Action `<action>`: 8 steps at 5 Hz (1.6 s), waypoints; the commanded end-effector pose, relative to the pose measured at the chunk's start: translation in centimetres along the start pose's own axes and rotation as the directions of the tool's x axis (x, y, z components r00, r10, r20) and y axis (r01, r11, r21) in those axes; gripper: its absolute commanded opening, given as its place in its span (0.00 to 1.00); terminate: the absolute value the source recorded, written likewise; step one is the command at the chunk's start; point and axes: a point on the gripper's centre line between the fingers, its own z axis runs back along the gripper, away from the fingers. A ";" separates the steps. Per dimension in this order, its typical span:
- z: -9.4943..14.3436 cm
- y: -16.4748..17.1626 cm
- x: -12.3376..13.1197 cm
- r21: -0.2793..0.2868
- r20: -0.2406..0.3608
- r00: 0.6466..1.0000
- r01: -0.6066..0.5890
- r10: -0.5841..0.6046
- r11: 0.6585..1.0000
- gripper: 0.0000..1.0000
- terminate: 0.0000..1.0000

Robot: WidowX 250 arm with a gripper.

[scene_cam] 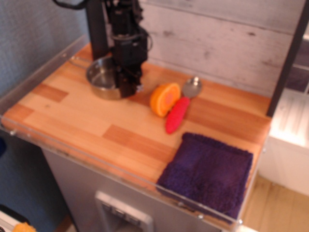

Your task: Move the utensil with the crew and place it on the table.

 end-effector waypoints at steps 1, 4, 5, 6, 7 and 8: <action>6.0 1.3 -0.3 0.043 0.204 0.979 -0.037 0.027 0.998 1.00 0.00; 11.2 -4.3 -8.6 0.080 0.101 0.955 -0.287 0.279 0.954 1.00 0.00; 9.8 -4.7 -9.5 0.047 0.076 0.940 -0.337 0.333 0.940 1.00 0.00; 9.8 -4.7 -9.9 0.045 0.067 0.938 -0.344 0.341 0.938 1.00 0.00; 9.8 -4.7 -9.9 0.045 0.067 0.938 -0.344 0.341 0.938 1.00 0.00; 9.8 -4.7 -9.9 0.045 0.067 0.938 -0.344 0.341 0.938 1.00 1.00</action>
